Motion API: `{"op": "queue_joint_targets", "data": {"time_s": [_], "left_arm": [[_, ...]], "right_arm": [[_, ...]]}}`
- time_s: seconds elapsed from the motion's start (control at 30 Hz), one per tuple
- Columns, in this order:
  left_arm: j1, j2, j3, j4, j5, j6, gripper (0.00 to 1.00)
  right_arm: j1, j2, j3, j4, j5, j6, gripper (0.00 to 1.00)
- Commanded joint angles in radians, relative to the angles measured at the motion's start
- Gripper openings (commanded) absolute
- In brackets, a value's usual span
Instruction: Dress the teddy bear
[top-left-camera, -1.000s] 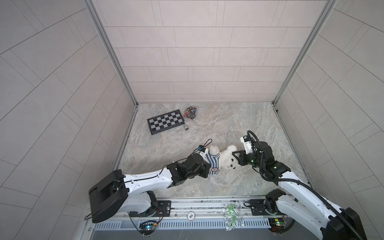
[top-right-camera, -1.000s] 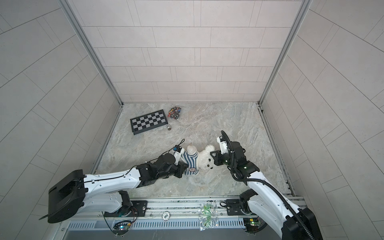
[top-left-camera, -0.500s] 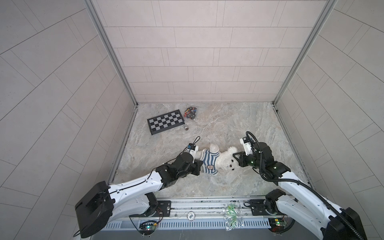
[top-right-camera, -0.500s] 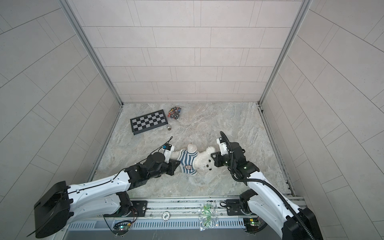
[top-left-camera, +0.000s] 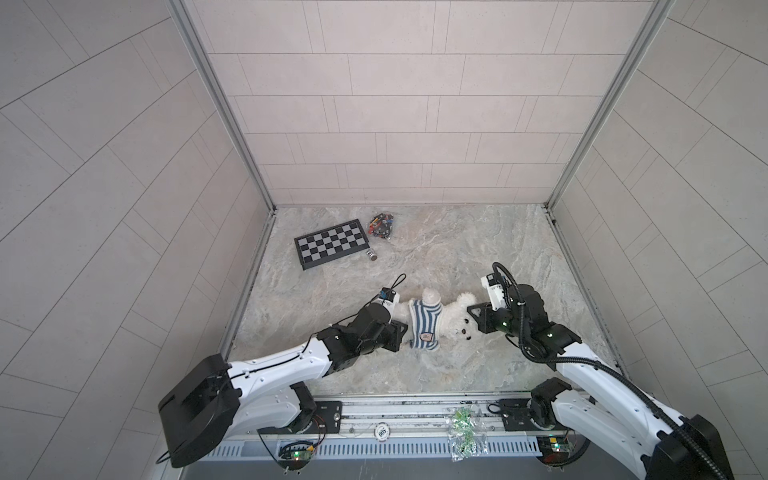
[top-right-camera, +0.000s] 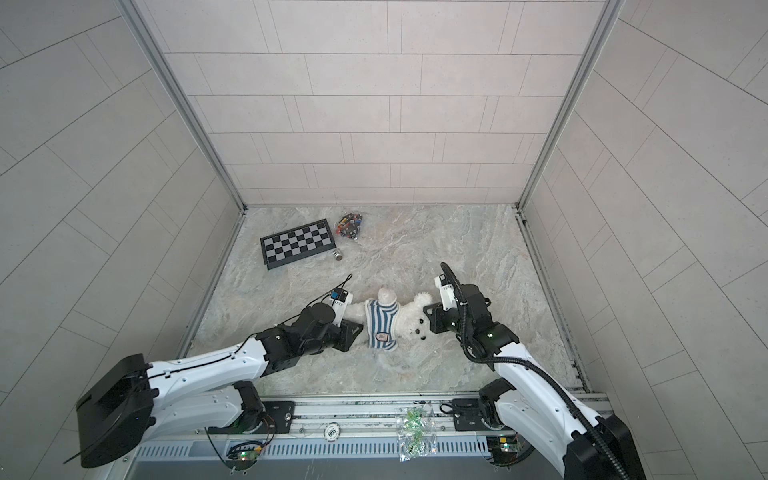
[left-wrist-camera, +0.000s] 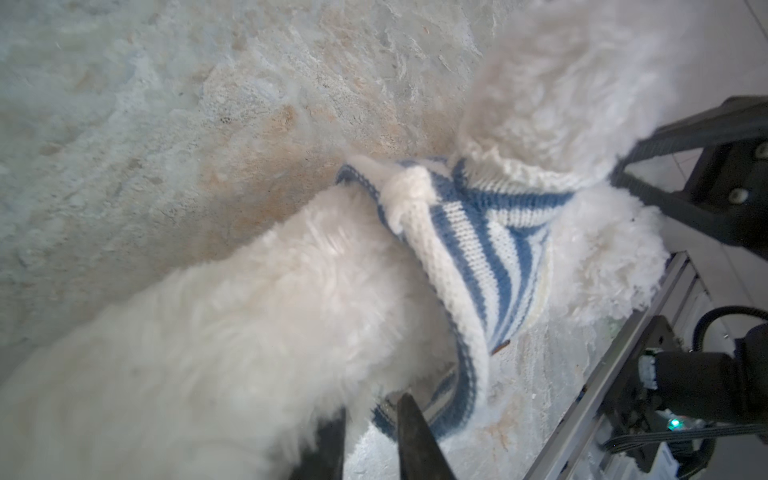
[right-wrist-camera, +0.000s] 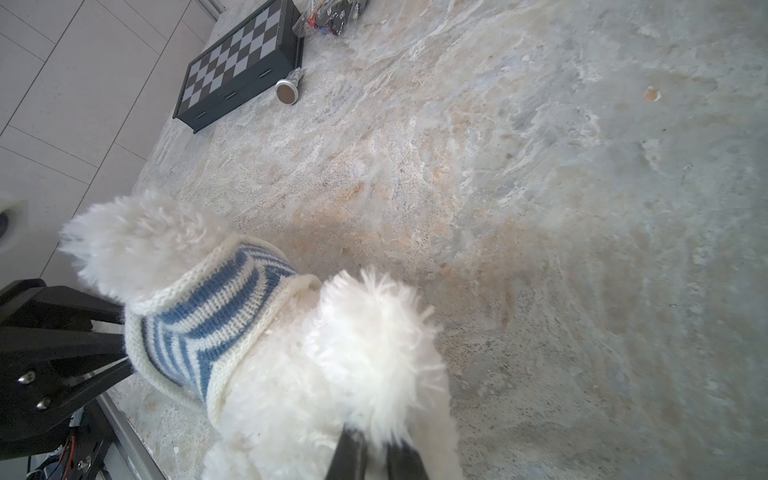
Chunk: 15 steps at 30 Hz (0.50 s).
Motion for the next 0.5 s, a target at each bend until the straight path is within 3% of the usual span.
{"op": "queue_joint_targets", "data": {"time_s": [0.0, 0.13, 0.3, 0.47], "left_arm": [[-0.057, -0.041, -0.012, -0.018, -0.025, -0.008, 0.37], [-0.145, -0.039, -0.025, 0.013, -0.061, -0.024, 0.49], [-0.153, 0.047, -0.024, 0.053, -0.076, -0.035, 0.51], [-0.153, 0.181, 0.034, 0.058, -0.046, -0.014, 0.36]], "right_arm": [[-0.002, -0.001, 0.025, -0.003, 0.019, -0.009, 0.00], [-0.002, 0.004, 0.027, -0.004, 0.016, -0.009, 0.00], [-0.002, 0.005, 0.027, -0.002, 0.014, -0.009, 0.00], [-0.003, -0.001, 0.026, 0.006, 0.015, 0.002, 0.00]]}}
